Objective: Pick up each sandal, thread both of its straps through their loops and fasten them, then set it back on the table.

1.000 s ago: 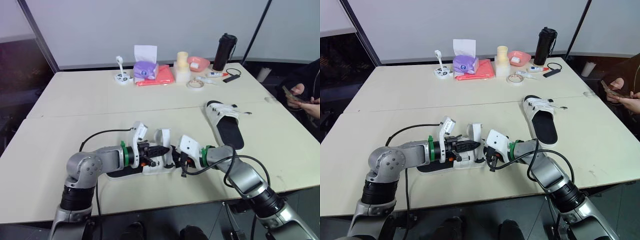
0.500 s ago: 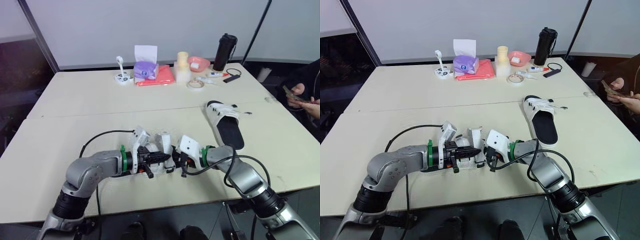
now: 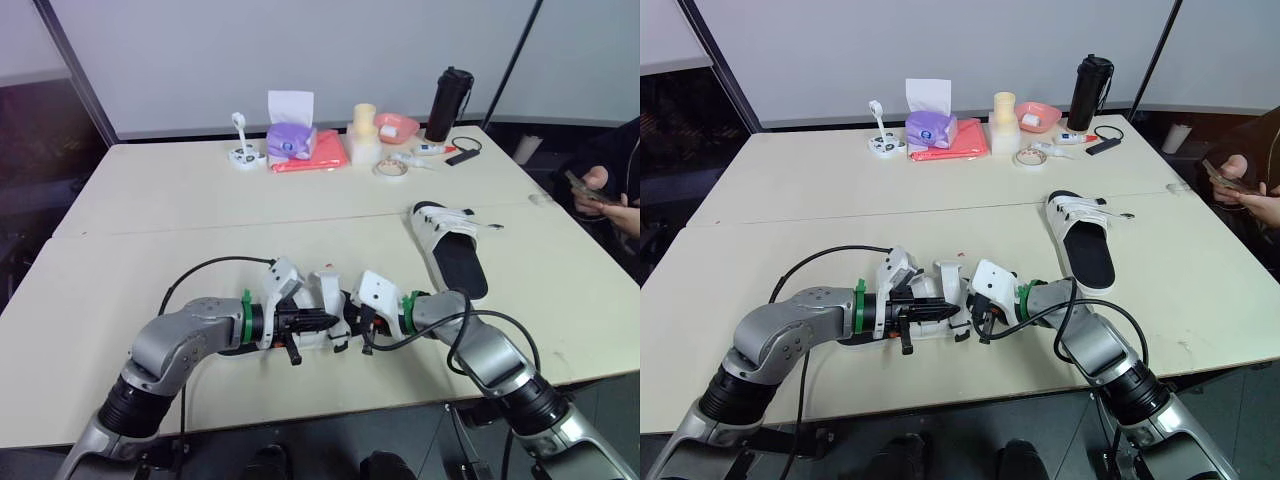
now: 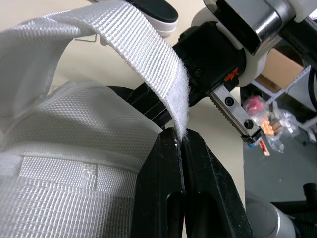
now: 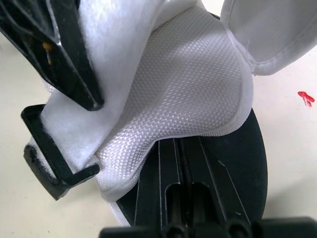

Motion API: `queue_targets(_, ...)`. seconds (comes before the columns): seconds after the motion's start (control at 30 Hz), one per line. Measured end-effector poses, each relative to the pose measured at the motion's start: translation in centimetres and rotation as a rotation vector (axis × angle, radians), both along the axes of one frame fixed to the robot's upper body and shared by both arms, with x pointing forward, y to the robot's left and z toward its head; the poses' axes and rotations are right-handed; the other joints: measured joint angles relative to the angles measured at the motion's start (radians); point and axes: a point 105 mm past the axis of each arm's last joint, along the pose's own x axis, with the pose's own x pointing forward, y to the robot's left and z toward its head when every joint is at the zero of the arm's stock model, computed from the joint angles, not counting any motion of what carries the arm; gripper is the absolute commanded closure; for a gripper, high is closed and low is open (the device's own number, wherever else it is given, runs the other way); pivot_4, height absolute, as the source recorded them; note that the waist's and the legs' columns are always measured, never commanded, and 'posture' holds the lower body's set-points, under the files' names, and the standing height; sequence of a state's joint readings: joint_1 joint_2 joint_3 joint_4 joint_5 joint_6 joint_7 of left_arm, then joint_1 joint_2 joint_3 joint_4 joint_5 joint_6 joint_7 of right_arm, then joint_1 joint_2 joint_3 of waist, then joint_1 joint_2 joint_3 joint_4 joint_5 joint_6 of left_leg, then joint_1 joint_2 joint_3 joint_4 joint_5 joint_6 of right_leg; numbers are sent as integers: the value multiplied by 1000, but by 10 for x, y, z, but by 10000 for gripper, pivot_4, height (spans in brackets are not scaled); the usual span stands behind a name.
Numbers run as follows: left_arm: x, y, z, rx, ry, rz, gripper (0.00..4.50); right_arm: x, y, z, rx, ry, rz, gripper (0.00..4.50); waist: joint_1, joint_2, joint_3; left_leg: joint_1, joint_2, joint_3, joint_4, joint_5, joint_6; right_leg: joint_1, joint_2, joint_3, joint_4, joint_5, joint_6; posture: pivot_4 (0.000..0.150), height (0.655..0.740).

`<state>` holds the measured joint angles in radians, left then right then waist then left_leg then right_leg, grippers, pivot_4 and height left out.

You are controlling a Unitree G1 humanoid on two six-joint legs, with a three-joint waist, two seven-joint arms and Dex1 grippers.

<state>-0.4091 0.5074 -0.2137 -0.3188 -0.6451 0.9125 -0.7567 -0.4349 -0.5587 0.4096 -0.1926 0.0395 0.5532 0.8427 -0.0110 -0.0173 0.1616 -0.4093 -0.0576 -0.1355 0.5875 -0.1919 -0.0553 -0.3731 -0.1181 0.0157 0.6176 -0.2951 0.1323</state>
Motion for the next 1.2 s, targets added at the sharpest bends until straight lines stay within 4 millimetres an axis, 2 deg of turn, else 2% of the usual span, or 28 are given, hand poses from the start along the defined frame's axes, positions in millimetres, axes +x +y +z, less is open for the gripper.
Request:
queue_targets(0.57, -5, 1, -2, 88, -45, -69, 44802, 0, 2, 0, -7, -4, 11, 45000, -3, 1, 0, 0, 0, 0, -1, 0, 1, 0, 0, 0, 0, 0, 0, 1500, 7400)
queue_targets(0.67, -9, 1, -2, 99, -46, -97, 36592, 0, 3, 1, -9, -3, 16, 45000, -4, 1, -1, 1, 0, 0, -2, 0, 1, 0, 0, 0, 0, 0, 0, 1500, 7400)
queue_targets(0.73, -12, 2, -1, 102, -47, -121, 27673, 1, 3, 1, -10, -3, 18, 45000, -3, 1, -1, 1, 0, 0, -2, 0, 1, 0, 0, 0, 0, 0, 0, 1500, 7400)
queue_targets(0.87, -20, 6, 0, 106, -50, -152, 6784, 1, 3, 0, -10, -4, 21, 45000, -4, 1, -1, 1, 1, 0, -2, 0, 1, 0, 0, 0, 0, 0, 0, 1500, 7400)
queue_targets(0.9, -21, 8, 0, 107, -50, -150, 4182, 1, 3, 0, -10, -5, 22, 45000, -4, 1, -1, 1, 1, 0, -2, 0, 1, 0, 0, 0, 0, 0, 0, 1500, 7400)
queue_targets(1.0, -24, 18, 3, 110, -60, -138, 4182, 1, 3, 0, -10, -6, 24, 45000, -4, 1, -1, 1, 1, -1, -3, 0, 1, 0, 0, 1, 0, 0, 0, 1500, 7400)
queue_targets(1.1, -24, 38, 6, 112, -53, -85, 4182, 2, 3, 0, -11, -6, 27, 45000, -4, 1, -1, 1, 1, -1, -3, 0, 1, -1, 0, 1, 0, 0, 0, 1500, 7400)
queue_targets(1.2, -34, 49, 10, 93, -44, -95, 4182, 2, 3, 1, -12, -7, 30, 45000, -3, 1, -1, 1, 2, -1, -3, 0, 0, -1, 0, 1, 0, 0, 0, 1500, 7400)
